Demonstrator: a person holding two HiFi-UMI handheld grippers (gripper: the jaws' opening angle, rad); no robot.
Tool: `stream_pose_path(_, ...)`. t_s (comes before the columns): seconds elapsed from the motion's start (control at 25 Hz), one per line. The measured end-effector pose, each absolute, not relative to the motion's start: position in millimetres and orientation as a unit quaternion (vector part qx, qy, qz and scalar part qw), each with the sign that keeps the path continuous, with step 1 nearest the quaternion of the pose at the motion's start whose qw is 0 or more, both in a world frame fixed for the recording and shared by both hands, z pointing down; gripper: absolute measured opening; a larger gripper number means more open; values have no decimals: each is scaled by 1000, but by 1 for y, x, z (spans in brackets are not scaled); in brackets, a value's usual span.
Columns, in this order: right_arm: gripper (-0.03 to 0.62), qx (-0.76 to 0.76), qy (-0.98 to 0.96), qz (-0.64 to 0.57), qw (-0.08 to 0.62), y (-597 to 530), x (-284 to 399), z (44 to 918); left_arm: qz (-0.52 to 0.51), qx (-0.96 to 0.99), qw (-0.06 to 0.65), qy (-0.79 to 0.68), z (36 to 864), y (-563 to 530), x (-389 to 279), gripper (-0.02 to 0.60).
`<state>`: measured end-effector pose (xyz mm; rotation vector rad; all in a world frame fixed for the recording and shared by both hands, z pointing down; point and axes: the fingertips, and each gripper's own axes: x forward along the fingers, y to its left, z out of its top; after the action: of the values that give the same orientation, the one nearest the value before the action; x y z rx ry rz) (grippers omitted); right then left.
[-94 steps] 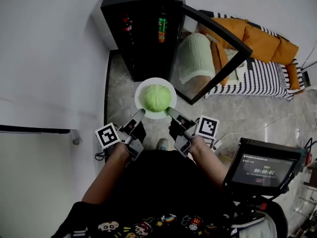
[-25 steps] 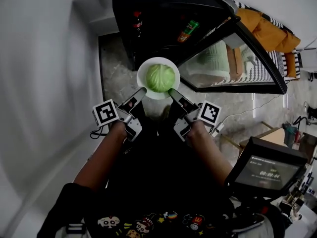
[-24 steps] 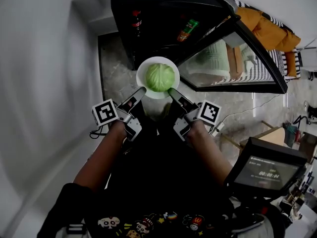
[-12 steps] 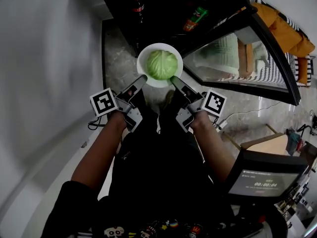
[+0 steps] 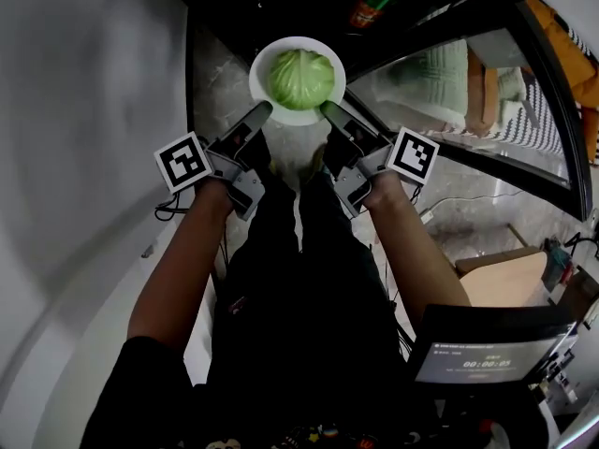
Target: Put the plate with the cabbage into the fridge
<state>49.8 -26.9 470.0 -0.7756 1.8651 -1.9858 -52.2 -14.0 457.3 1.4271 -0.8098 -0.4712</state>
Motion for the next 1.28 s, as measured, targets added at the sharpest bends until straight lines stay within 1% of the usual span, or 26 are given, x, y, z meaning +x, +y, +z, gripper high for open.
stream_pose_path(0.84,18,-279,643,-698,143,-26,53,461,-220,625,659,-356,451,-14,-46,12)
stream_pose_path(1.28,18,-281,645,-695,150,-27,53,461,-220,625,659,-355,449,-15,-45,12)
